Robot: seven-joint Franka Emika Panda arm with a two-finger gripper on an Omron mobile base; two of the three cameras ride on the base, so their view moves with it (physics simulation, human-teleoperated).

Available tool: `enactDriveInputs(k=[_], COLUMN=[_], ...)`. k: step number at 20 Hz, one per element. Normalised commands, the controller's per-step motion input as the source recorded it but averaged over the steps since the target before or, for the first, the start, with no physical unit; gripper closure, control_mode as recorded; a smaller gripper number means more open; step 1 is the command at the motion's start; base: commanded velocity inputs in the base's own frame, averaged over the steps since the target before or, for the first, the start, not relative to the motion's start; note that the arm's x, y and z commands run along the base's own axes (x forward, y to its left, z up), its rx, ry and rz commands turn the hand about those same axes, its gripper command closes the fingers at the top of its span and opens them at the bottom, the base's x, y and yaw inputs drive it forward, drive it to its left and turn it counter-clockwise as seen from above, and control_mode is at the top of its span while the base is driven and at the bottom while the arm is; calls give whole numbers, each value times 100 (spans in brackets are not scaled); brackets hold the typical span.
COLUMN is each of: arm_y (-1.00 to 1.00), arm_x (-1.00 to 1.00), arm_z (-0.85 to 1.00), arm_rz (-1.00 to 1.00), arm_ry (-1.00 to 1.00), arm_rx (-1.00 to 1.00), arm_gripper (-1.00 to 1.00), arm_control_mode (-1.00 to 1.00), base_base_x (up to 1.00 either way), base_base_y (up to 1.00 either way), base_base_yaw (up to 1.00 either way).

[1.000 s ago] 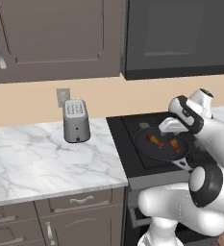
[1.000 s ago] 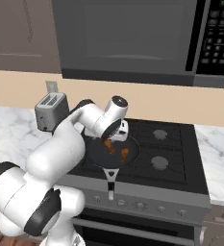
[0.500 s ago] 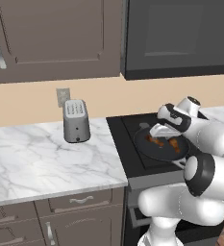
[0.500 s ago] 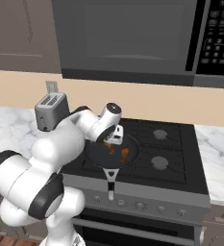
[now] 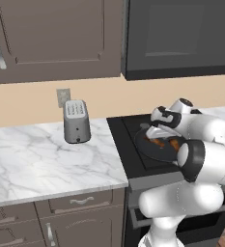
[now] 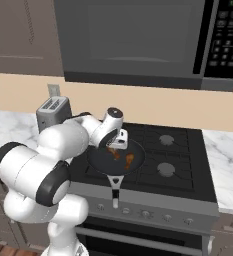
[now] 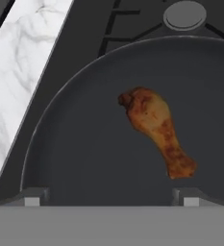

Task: Take the chicken drumsticks from the pan and place one on each plate on the dining counter.

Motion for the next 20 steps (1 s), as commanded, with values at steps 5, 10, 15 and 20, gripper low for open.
enactDriveInputs(k=[5,10,15,20], arm_y=[-1,-1,-6,-5], arm_x=[10,6,8,6], arm_z=[-16,-16,-10,-10], arm_rz=[-1,0,0,0], arm_ry=[0,0,0,0], arm_rx=[-8,-4,0,0], arm_gripper=[-100,-100,-100,-100], arm_control_mode=[-100,-100,-100,-100], base_base_x=[0,0,0,0], base_base_y=[0,0,0,0], base_base_yaw=[0,0,0,0])
